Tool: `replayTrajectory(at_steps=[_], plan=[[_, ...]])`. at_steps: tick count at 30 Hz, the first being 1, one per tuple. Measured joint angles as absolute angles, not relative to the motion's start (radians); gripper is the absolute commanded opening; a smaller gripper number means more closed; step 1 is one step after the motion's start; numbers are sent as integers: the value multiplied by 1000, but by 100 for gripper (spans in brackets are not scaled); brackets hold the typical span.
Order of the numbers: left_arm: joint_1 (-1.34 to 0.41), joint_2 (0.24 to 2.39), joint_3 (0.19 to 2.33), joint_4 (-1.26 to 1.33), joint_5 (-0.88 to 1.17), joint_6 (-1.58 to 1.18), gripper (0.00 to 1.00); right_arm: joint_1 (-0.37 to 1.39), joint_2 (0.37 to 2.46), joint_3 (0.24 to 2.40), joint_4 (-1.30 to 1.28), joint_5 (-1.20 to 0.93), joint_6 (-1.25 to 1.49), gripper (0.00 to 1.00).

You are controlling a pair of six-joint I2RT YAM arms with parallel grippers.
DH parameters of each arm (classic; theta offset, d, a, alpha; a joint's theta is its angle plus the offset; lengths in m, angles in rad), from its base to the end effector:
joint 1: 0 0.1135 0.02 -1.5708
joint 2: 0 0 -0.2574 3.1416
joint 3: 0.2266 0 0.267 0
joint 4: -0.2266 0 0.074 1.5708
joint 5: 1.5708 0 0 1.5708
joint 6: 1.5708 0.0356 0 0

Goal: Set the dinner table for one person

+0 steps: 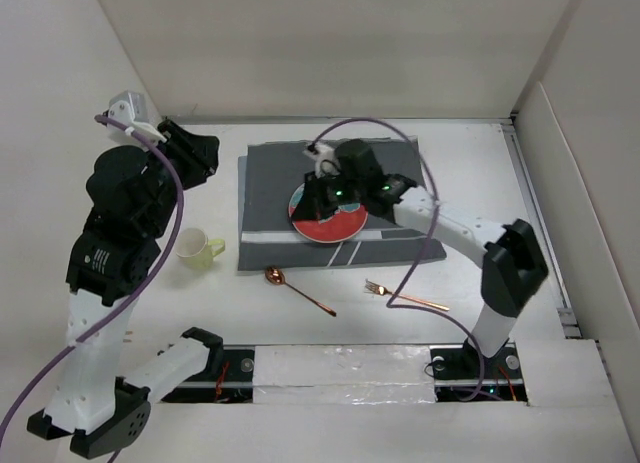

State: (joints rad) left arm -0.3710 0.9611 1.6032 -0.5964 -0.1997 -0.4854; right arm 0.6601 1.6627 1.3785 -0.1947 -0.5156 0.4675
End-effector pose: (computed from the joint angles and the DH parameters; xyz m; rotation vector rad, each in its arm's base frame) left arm 0.1459 -0.0492 0.5333 -0.2495 1.5294 -0.5294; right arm 0.3079 0.2612 0.3061 -0.5585 2.1412 1.1964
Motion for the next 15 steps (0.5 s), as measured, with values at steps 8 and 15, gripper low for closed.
replayTrajectory(at_steps=[8, 15], plan=[[-371, 844, 1510, -593, -139, -565, 35, 905, 2061, 1739, -232, -609, 308, 66], [-371, 825, 1514, -606, -132, -571, 34, 971, 2233, 1926, -281, -551, 219, 76]])
